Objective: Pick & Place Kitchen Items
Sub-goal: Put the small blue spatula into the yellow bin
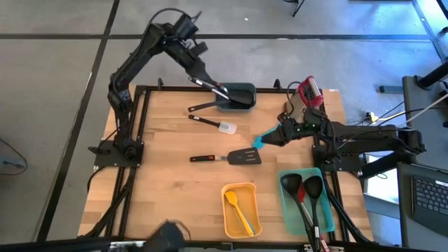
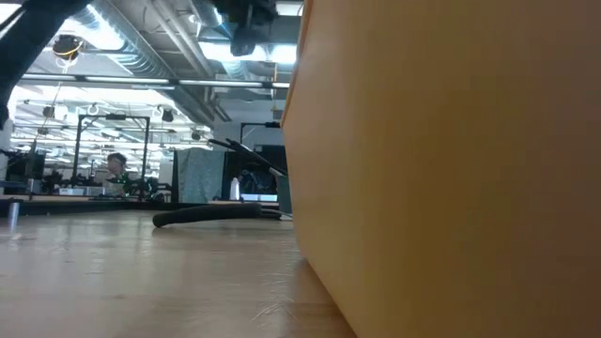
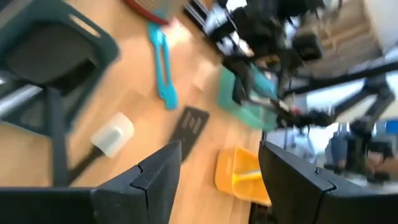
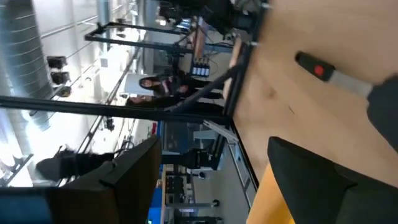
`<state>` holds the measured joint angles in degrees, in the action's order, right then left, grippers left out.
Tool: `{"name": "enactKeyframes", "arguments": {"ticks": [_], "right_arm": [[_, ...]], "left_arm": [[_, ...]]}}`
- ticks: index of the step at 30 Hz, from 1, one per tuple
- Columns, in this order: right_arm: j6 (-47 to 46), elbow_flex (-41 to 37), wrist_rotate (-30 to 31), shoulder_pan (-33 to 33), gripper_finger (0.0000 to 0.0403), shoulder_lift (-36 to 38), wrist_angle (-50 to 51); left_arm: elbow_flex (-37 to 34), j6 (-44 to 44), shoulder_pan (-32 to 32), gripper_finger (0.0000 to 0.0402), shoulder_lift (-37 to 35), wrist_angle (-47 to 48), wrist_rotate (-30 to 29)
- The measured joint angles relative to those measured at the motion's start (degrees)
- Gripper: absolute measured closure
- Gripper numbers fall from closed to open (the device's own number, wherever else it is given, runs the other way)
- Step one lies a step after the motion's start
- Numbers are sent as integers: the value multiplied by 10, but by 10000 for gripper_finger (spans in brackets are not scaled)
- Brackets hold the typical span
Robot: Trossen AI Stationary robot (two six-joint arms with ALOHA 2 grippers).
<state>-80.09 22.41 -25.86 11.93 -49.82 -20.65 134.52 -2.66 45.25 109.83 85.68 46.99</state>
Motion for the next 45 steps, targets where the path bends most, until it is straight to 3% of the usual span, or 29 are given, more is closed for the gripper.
{"name": "enactKeyframes", "arguments": {"ticks": [6, 15, 18, 22, 29, 34, 38, 45], "right_arm": [[-19, 0, 93, -61, 107, -6, 16], [-69, 0, 256, -155, 108, -49, 42], [-72, 5, 271, -168, 108, -75, 50], [-73, 49, 277, -181, 108, -120, 88], [-21, 162, 247, -184, 108, -215, 182], [4, 209, 197, -185, 108, -247, 223], [-17, 214, 191, -185, 108, -247, 253], [-31, 214, 195, -188, 108, -248, 292]], "left_arm": [[0, -23, -87, 192, -33, 12, -69], [-1, -104, -239, 196, -83, -27, -323], [-1, -122, -301, 206, -105, -51, -427], [-1, -140, -369, 223, -129, -57, -509], [-33, -198, -441, 252, -180, -45, -580], [-159, -283, -484, 271, -230, -52, -581], [-326, -350, -513, 288, -303, -125, -585], [-656, -451, -532, 297, -472, -471, -592]]}}
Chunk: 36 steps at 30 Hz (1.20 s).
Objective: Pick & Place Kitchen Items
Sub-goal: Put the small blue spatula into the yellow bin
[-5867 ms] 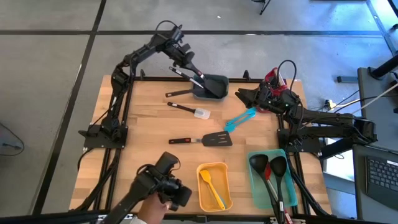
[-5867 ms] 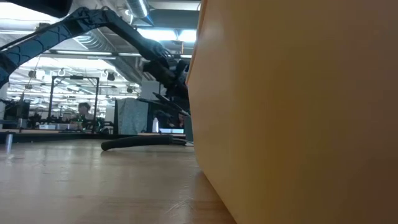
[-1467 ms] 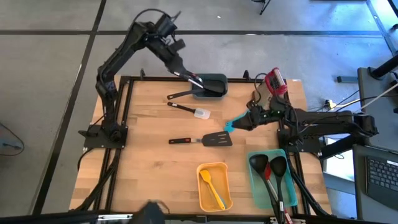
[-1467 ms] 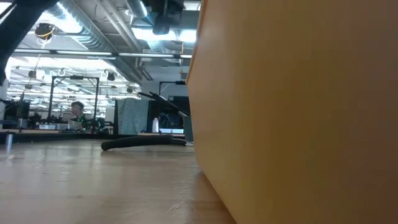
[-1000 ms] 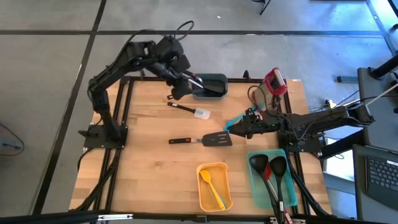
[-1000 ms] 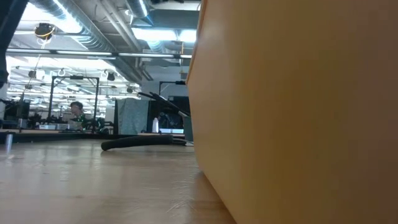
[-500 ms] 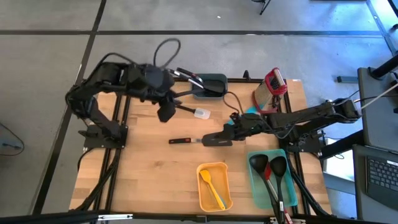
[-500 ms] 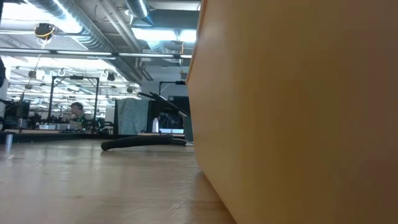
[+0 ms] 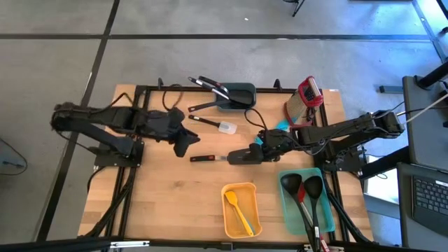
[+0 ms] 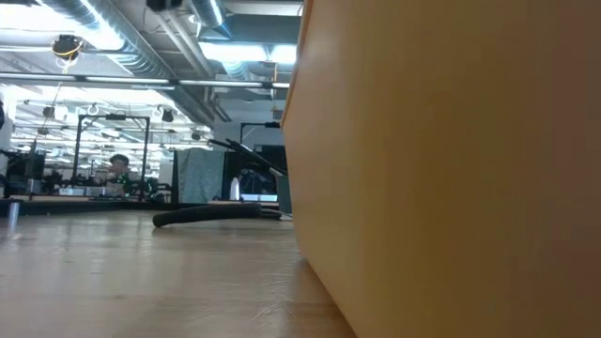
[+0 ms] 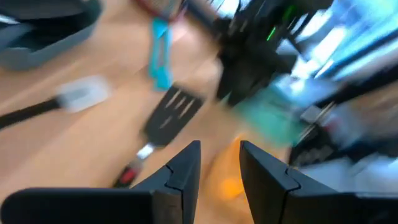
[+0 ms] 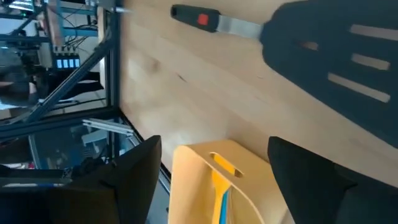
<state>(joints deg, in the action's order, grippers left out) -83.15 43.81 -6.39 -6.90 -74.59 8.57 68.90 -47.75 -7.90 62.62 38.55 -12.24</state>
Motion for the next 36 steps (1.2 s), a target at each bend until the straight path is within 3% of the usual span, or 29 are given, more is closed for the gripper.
{"name": "enactKeyframes", "arguments": {"ticks": [6, 12, 18, 22, 24, 27, 30, 32, 36], "right_arm": [[17, 0, 2, 1, 108, 0, 61], [112, 0, 2, 14, 108, 0, 110], [285, 2, -4, 27, 108, 0, 121], [480, 31, 4, 27, 108, 0, 160], [579, 54, 36, 27, 108, 0, 206], [686, 91, 131, 29, 108, 0, 290], [740, 115, 238, 36, 108, 0, 358], [764, 120, 273, 50, 108, 0, 382], [772, 120, 219, 115, 108, -17, 420]], "left_arm": [[-217, -86, 0, 297, -79, -337, -1], [-324, -142, 0, 293, -85, -539, -2], [-339, -148, 0, 297, -80, -566, -1], [-339, -139, 0, 296, -80, -568, 4], [-339, -138, 0, 294, -80, -568, 4], [-339, -130, 0, 293, -80, -568, 4], [-339, -122, 0, 294, -80, -568, 1], [-339, -119, 3, 295, -80, -568, -1], [-339, -115, 15, 294, -80, -568, -8]]}}
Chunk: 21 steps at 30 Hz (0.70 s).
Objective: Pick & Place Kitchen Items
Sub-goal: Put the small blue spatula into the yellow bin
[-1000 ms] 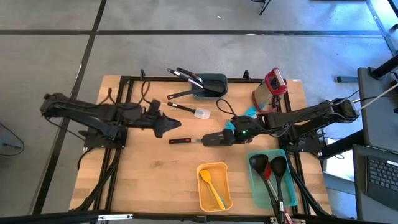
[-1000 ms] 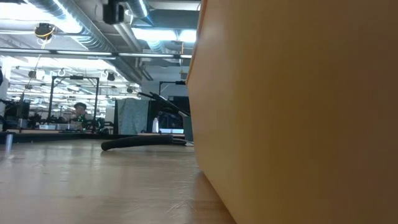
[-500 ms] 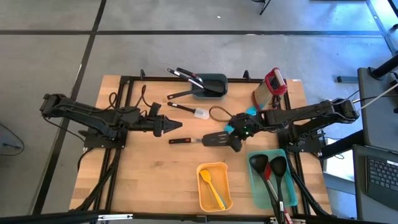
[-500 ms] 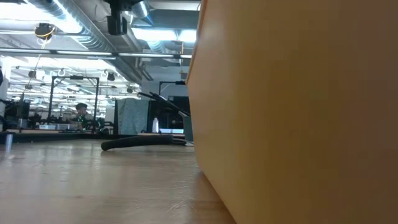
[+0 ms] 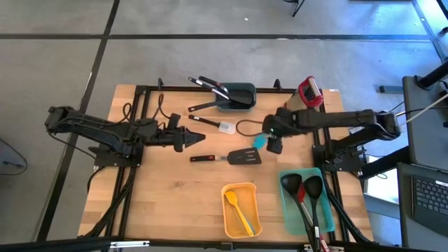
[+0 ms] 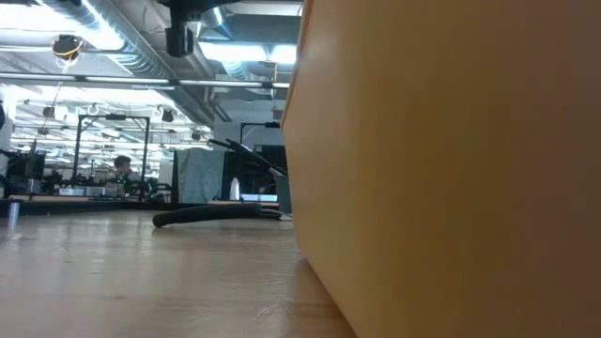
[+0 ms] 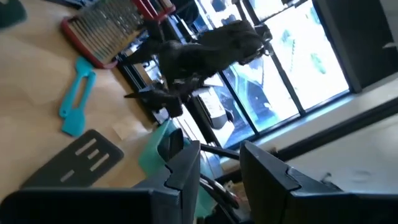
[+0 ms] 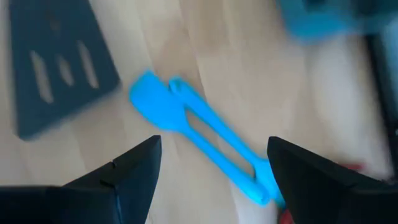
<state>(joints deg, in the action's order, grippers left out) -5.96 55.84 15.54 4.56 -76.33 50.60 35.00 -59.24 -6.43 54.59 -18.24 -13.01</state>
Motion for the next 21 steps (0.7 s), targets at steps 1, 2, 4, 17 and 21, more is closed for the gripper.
{"name": "enactKeyframes", "arguments": {"ticks": [1, 2, 4, 17, 21], "right_arm": [[5, -1, -17, 17, 108, -8, 14], [17, -1, -29, 33, 108, -15, 21], [57, -1, -53, 60, 108, -29, 11], [273, -1, -111, 121, 108, -138, -30], [299, -1, -108, 119, 108, -176, -38]], "left_arm": [[0, 0, 3, 293, 0, 0, -2], [0, 0, 7, 293, 0, 0, -6], [0, 0, 14, 293, 0, 0, -10], [0, 20, 45, 299, 0, 3, -20], [0, 27, 45, 299, 0, 4, -24]]}}
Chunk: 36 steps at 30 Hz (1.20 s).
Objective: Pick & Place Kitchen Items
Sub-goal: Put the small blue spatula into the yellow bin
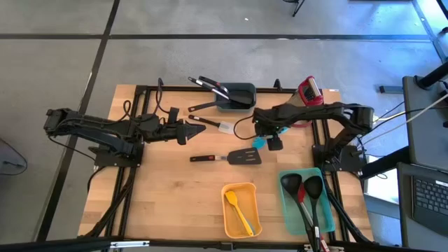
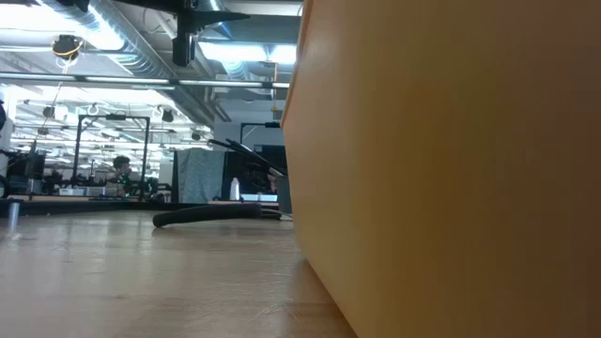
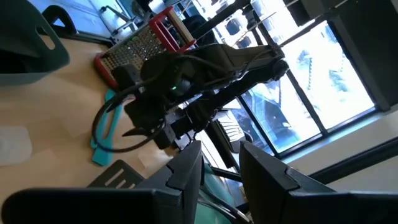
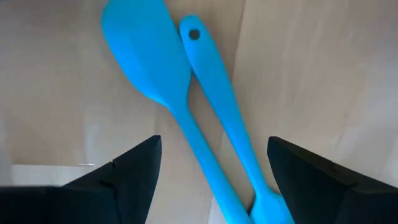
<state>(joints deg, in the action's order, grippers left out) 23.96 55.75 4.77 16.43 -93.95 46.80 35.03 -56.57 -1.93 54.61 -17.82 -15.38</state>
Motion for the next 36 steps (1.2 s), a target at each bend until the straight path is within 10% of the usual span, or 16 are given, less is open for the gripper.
{"name": "enactKeyframes", "arguments": {"ticks": [19, 36], "right_arm": [[-21, -20, 38, 38, 114, -44, -62], [-116, -58, -6, 37, 258, -39, -109]], "left_arm": [[0, 3, 7, 298, 0, 1, 0], [0, 3, 18, 304, 0, 1, -15]]}}
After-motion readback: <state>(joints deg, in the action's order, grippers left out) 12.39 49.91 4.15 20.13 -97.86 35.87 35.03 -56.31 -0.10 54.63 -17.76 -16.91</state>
